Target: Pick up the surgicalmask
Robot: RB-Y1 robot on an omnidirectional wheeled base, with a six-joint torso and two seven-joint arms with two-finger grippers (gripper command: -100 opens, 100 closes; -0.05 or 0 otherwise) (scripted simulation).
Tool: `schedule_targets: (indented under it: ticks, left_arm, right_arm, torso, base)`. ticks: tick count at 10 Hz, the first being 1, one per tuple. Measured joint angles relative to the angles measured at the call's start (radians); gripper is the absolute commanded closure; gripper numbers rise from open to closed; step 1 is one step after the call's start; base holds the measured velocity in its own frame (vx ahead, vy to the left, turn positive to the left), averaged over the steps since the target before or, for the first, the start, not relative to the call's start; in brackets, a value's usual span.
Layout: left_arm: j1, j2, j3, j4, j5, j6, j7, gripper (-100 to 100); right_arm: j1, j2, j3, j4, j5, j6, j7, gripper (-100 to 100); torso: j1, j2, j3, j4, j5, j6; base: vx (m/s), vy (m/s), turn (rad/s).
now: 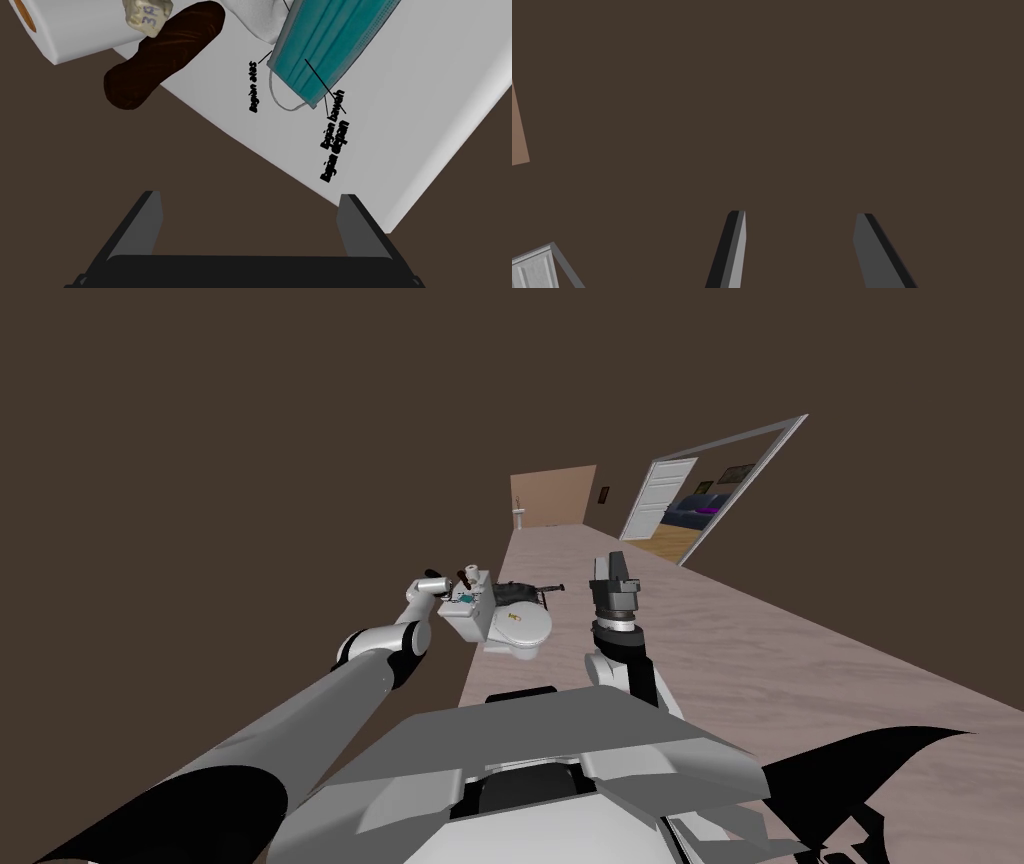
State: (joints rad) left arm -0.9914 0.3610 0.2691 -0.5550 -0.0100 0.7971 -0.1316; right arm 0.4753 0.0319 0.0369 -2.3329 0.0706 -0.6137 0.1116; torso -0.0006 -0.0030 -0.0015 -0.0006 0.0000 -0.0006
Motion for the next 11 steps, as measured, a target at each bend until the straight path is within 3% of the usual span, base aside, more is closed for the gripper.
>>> schedule_targets:
  ticks: [3,5,6,7,8,11]
  left_arm:
    - [-0.051,0.005,0.009,0.083,-0.003,0.062,-0.016,-100]
    - [-0.053,0.0,0.016,0.072,-0.004,0.132,-0.029,-100]
    - [-0.062,0.001,0.017,0.094,-0.004,0.131,-0.03,-100]
    - [-0.1,0.009,0.02,0.16,-0.005,0.127,-0.034,-100]
    - [-0.081,0.001,0.022,0.118,-0.005,0.16,-0.039,-100]
    - [-0.095,0.001,0.028,0.142,-0.006,0.208,-0.05,-100]
  right_arm:
    - [0.0,0.0,0.0,0.0,0.0,0.0,0.0,0]
    - [0.0,0.0,0.0,0.0,0.0,0.0,0.0,0]
    - [0.0,0.0,0.0,0.0,0.0,0.0,0.0,0]
    - [0.0,0.0,0.0,0.0,0.0,0.0,0.0,0]
    - [0.0,0.0,0.0,0.0,0.0,0.0,0.0,0]
    - [0.0,0.0,0.0,0.0,0.0,0.0,0.0,0]
  torso:
    - [0.0,0.0,0.0,0.0,0.0,0.0]
    - [0.0,0.0,0.0,0.0,0.0,0.0]
    - [0.0,0.001,0.001,0.0,0.0,0.0]
    - [0.0,0.001,0.0,0.0,0.0,0.0]
    - [0.001,0.001,0.0,0.0,0.0,0.0]
    - [0.0,0.001,0.0,0.0,0.0,0.0]
  base:
    - [0.048,-0.01,-0.01]
    - [0.026,-0.008,-0.002]
    - [0.029,0.0,-0.009]
    - [0.034,0.001,-0.009]
    - [0.018,-0.001,0.003]
    - [0.03,-0.005,-0.004]
